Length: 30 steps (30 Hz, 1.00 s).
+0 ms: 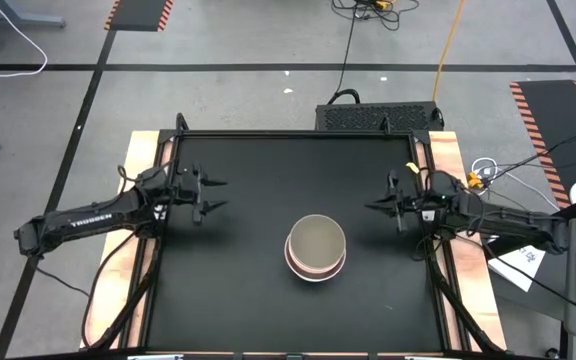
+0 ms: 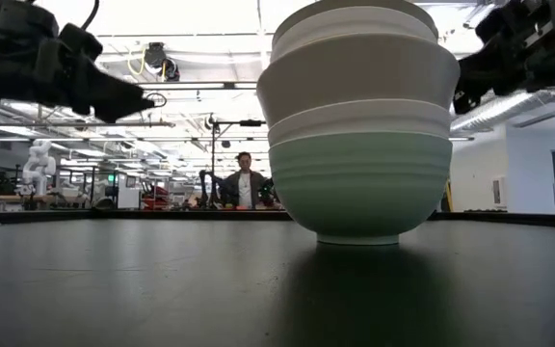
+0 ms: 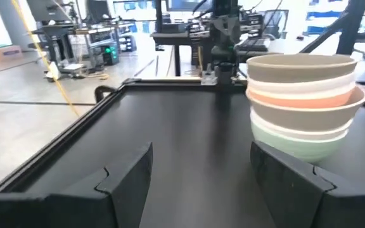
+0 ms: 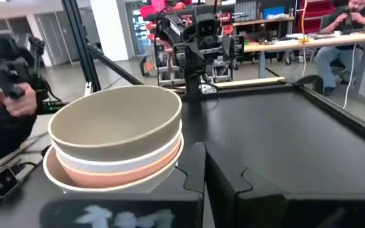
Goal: Nest bowls inside each other
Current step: Return to Home Position
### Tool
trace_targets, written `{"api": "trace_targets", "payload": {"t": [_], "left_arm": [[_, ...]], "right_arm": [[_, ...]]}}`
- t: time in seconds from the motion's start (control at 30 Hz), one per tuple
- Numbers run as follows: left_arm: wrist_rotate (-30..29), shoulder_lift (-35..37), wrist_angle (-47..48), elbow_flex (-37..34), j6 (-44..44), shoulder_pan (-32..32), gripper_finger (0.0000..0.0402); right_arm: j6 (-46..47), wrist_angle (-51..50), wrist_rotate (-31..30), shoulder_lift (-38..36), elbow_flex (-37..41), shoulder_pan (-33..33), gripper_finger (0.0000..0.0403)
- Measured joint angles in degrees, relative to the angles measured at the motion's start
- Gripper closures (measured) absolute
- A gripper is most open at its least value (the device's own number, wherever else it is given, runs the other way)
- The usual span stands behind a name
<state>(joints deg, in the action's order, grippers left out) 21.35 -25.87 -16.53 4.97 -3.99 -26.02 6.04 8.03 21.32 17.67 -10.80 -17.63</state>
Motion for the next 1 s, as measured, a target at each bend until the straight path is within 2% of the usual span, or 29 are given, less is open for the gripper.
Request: {"api": "trace_targets", "payload": {"t": [0.2, 0.33, 0.47, 0.6, 0.77, 1.0], "left_arm": [[-0.1, 0.0, 10.2, 7.1, -1.7, 0.0, 0.0133], [-0.3, 0.5, 14.0, 10.1, -2.2, 0.0, 0.0133], [-1.6, 4.8, 17.4, 10.1, -2.9, 0.0, 0.0133], [-2.2, 12.5, 23.1, 8.8, -2.7, 0.0, 0.0133], [-5.1, 20.8, 24.1, 6.0, -0.5, 0.0, 0.0133], [-4.9, 24.2, 27.8, 5.2, 0.1, 0.0, 0.0133]], "right_arm": [[-1.3, -4.9, -0.4, 0.8, -4.1, 0.0, 0.0403], [-1.9, -7.8, -4.3, 0.1, -5.2, 0.0, 0.0403], [-2.6, -12.2, -4.9, -2.8, -5.2, 0.0, 0.0403], [-1.7, -15.8, -4.0, -7.9, -5.3, 0.0, 0.0403], [-0.5, -19.3, -3.1, -13.4, -5.3, 0.0, 0.0403], [1.7, -19.0, -3.1, -16.0, -5.0, 0.0, 0.0403]]}}
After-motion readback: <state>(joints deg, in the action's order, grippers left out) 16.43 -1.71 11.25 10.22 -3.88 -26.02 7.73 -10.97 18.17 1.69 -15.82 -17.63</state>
